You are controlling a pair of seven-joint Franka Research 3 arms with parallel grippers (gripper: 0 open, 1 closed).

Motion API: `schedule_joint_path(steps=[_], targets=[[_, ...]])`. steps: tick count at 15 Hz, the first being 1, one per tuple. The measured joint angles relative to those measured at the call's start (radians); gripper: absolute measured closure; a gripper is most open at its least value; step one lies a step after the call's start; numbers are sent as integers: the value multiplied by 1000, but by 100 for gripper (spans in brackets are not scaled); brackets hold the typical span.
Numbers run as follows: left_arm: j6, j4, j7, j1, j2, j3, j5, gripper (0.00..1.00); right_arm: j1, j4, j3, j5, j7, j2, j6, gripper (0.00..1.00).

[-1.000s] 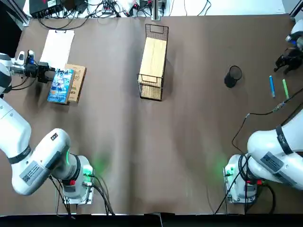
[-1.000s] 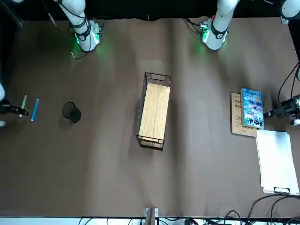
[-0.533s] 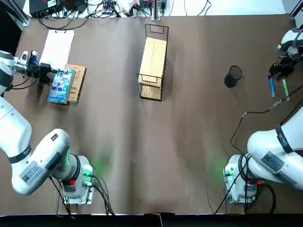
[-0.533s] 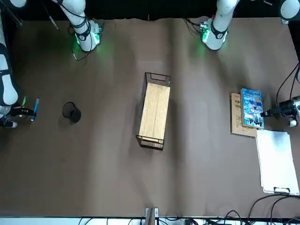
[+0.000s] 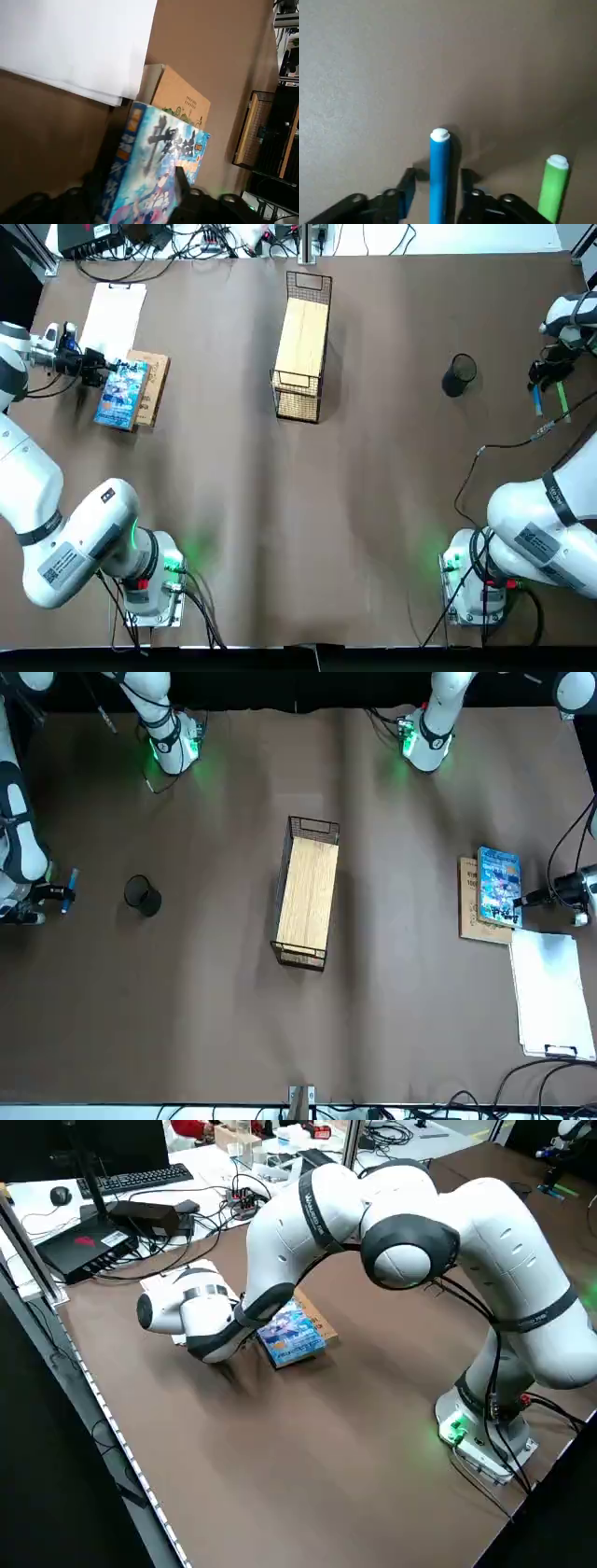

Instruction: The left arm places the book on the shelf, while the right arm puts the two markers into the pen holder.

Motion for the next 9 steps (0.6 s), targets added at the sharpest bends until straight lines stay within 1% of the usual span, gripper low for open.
schedule_joint_path(steps=[1,3,4,5,6,7,9], targets=[[0,0,0,0,0,0,0,48,2,1,-1,-11,0,0,4,69],[0,0,0,0,0,0,0,52,4,1,1,-33,-1,1,5,73],[0,0,0,0,0,0,0,60,4,1,1,-43,-1,1,5,81],[0,0,0,0,0,0,0,70,5,1,1,-46,-2,1,5,82],[-3,1,0,0,0,0,0,75,6,1,1,-49,-6,1,5,82],[-11,3,0,1,-1,-1,0,78,6,1,1,-52,-23,1,5,82],[-17,6,-10,1,-4,-2,0,79,6,1,0,-54,-107,1,4,82]])
